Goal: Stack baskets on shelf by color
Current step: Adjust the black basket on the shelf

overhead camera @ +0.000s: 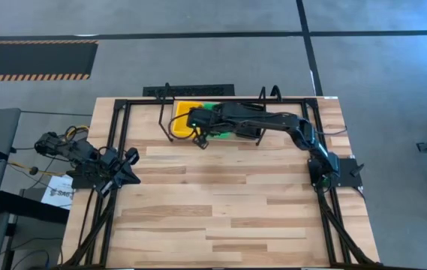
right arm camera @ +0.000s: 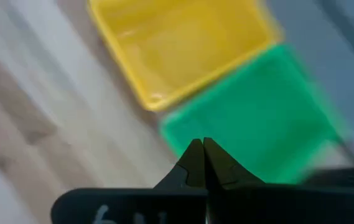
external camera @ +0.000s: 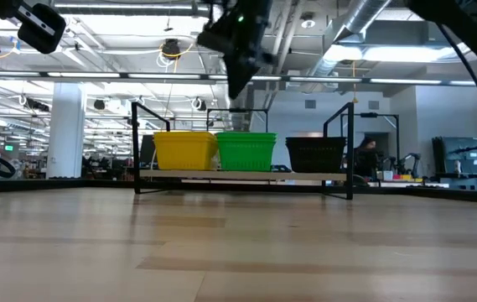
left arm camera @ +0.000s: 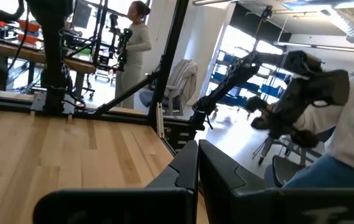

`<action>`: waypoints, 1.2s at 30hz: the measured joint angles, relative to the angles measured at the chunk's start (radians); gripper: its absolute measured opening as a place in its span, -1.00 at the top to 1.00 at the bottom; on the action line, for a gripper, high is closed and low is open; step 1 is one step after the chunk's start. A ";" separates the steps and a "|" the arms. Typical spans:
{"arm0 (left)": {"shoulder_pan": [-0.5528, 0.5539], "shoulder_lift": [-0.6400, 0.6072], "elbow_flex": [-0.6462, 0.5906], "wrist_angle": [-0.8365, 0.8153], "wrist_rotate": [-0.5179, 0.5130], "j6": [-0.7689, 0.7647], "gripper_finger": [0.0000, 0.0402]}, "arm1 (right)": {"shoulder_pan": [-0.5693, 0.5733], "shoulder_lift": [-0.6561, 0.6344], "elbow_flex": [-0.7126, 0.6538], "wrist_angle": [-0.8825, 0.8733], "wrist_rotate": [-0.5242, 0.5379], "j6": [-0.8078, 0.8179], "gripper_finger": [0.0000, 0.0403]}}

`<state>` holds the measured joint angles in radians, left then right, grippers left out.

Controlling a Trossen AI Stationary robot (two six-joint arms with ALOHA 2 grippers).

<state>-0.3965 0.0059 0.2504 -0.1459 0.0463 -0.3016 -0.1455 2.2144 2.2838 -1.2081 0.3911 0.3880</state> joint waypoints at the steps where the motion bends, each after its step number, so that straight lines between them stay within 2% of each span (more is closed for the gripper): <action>1: 0.000 0.000 0.000 0.000 0.000 0.000 1.00 | 0.006 -0.010 0.012 -0.034 0.030 0.003 1.00; 8: 0.000 0.000 0.000 0.000 -0.002 0.003 1.00 | 0.008 -0.109 0.015 -0.258 0.106 0.093 1.00; 13: 0.000 0.000 0.000 -0.001 -0.004 0.012 1.00 | 0.013 -0.162 0.011 -0.288 0.115 0.118 1.00; 16: 0.000 0.000 0.000 0.000 -0.004 0.016 1.00 | 0.020 -0.198 -0.048 -0.263 0.111 0.126 1.00; 22: 0.000 0.000 0.000 -0.001 -0.004 0.017 1.00 | 0.021 -0.305 -0.299 -0.157 0.081 0.195 1.00; 27: 0.000 0.000 0.000 -0.001 -0.001 0.027 1.00 | 0.011 -0.468 -0.642 0.226 -0.038 0.213 1.00; 30: 0.000 0.000 0.000 -0.001 0.000 0.027 1.00 | -0.016 -0.546 -0.802 0.380 -0.110 0.277 1.00; 32: 0.000 0.000 0.000 -0.001 0.000 0.027 1.00 | -0.035 -0.576 -0.865 0.391 -0.120 0.304 1.00; 36: 0.000 0.000 0.000 0.000 0.000 0.027 1.00 | -0.065 -0.588 -0.898 0.371 -0.108 0.319 1.00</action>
<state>-0.3965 0.0056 0.2504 -0.1463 0.0463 -0.2745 -0.2107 1.6260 1.3861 -0.8369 0.2833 0.7074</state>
